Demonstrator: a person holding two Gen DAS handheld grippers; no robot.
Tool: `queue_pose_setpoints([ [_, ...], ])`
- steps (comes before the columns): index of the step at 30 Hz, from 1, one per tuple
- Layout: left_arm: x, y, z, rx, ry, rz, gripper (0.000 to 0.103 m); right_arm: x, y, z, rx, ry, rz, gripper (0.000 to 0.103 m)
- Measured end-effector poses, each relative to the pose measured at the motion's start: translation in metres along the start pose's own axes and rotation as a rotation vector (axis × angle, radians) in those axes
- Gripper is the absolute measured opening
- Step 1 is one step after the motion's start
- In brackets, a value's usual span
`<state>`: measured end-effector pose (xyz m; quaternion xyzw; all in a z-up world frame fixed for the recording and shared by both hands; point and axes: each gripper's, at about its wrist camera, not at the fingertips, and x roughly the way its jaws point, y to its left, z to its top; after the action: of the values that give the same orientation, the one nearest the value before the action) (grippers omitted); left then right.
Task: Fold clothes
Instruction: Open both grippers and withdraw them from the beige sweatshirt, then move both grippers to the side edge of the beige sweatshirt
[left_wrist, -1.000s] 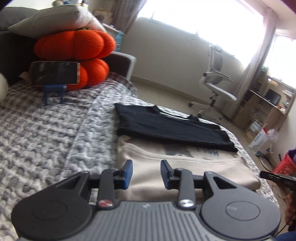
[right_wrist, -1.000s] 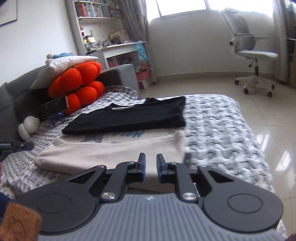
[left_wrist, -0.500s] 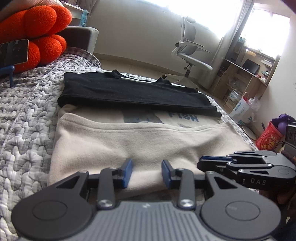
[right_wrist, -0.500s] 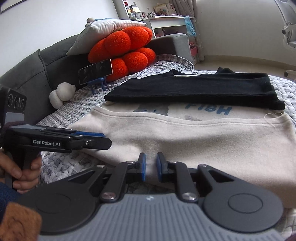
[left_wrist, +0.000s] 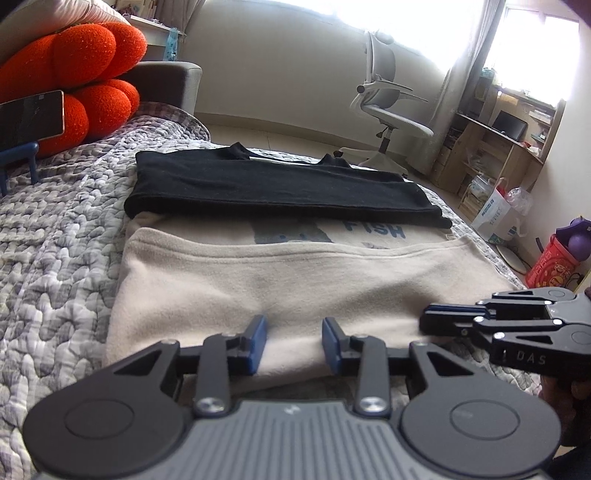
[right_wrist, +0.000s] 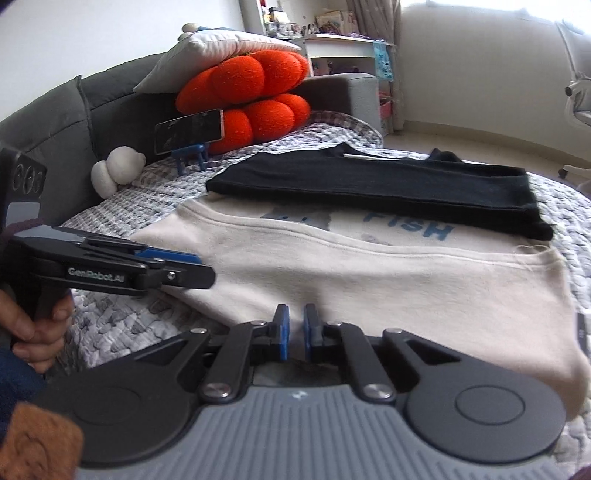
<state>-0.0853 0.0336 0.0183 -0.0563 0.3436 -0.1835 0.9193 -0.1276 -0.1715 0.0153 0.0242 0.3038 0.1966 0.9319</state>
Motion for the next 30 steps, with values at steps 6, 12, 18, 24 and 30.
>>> queue_pose_setpoints([
  [6, -0.015, 0.025, -0.004, -0.083, -0.015, -0.007, 0.03, -0.036, -0.049, -0.018, 0.074, -0.048, -0.156, 0.003],
  [12, -0.028, 0.045, -0.01, -0.143, -0.026, 0.009, 0.028, -0.059, -0.079, -0.03, 0.144, -0.073, -0.224, 0.003],
  [18, -0.037, 0.047, -0.013, -0.124, -0.035, 0.033, 0.027, -0.059, -0.07, -0.03, 0.094, -0.083, -0.274, 0.003],
  [24, -0.038, 0.046, -0.017, -0.083, -0.042, 0.052, 0.027, -0.054, -0.073, -0.035, 0.1, -0.093, -0.289, 0.007],
  [30, -0.038, 0.054, -0.017, -0.146, -0.041, 0.026, 0.027, -0.055, -0.074, -0.032, 0.109, -0.081, -0.289, 0.007],
])
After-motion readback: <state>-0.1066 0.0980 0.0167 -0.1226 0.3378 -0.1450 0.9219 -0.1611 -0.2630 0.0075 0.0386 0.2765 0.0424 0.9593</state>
